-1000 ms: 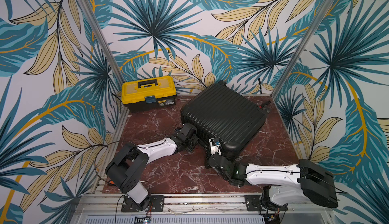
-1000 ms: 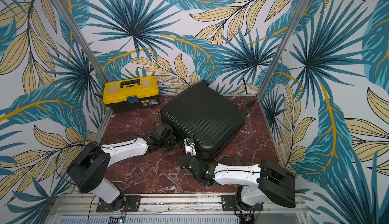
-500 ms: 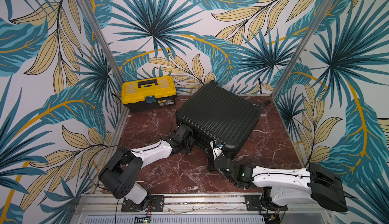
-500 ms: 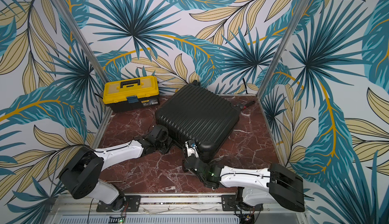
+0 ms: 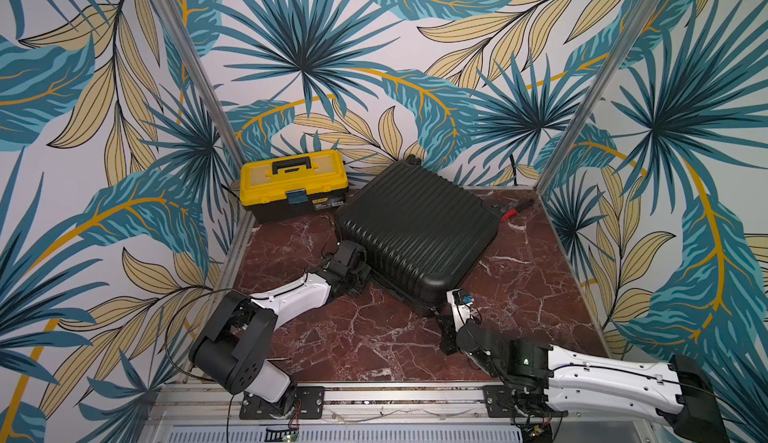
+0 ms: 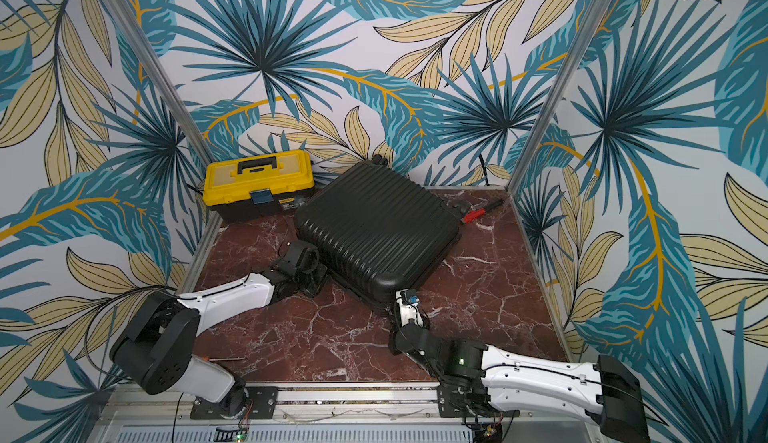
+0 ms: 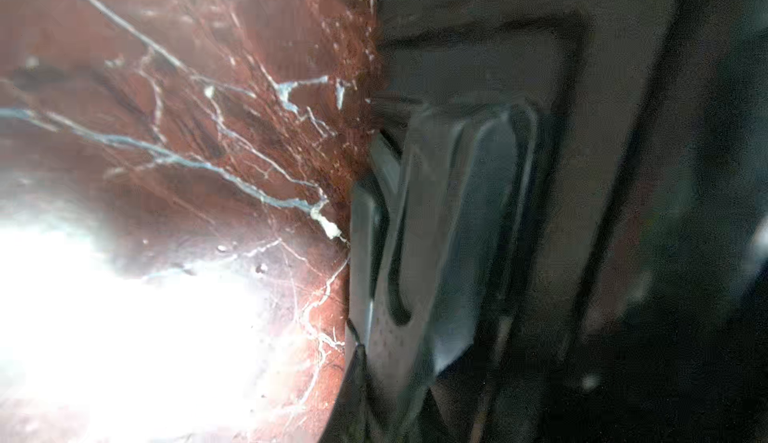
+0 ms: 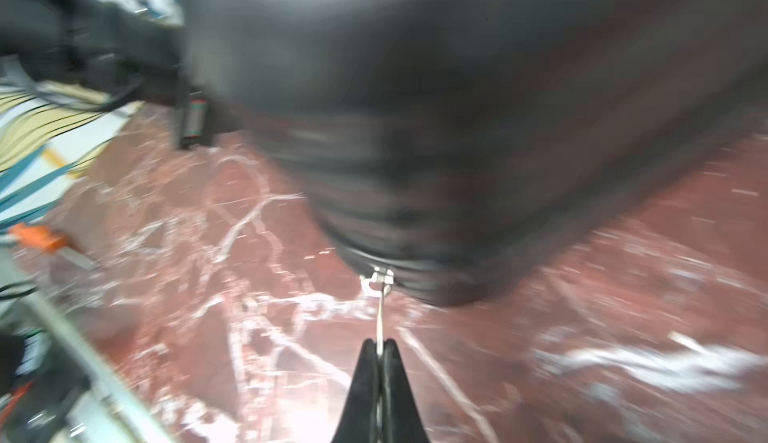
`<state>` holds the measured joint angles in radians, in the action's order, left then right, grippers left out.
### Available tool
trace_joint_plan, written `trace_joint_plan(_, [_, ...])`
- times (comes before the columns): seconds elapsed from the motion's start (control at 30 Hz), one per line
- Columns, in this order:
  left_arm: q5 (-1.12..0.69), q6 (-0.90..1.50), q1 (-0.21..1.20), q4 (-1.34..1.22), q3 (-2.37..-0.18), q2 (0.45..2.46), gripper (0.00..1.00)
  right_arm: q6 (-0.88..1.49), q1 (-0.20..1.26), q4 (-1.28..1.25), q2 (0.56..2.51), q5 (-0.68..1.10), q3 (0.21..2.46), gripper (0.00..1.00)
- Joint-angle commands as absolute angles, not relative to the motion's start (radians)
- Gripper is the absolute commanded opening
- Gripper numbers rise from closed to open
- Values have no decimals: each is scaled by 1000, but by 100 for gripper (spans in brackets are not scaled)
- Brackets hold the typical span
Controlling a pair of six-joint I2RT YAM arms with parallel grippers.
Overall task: Open the suitcase zippers
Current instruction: Unzip the zipper on the suitcase.
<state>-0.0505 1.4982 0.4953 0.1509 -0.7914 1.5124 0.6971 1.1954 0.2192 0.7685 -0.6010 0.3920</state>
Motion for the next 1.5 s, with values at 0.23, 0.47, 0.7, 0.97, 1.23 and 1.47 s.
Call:
trace_joint_plan(0.23, [-73,1307,419,221,-773,1468,0,589,847,358,653,-635,360,0])
trace_joint_plan(0.47, [-147,1132,412,354,-791,1462,0,483,490,143,826,-470,432,0])
trace_joint_plan(0.7, [-196,1034,400,468,-816,1453,0,433,149,-156,985,-214,425,0])
trace_joint_plan(0.97, [-234,986,385,502,-810,1461,0,551,-109,-471,1273,44,475,0])
trace_joint_plan(1.23, [-244,952,384,534,-815,1463,0,638,-186,-679,1511,266,578,1])
trace_joint_plan(1.47, [-249,927,369,559,-820,1473,0,650,-200,-694,1567,318,634,4])
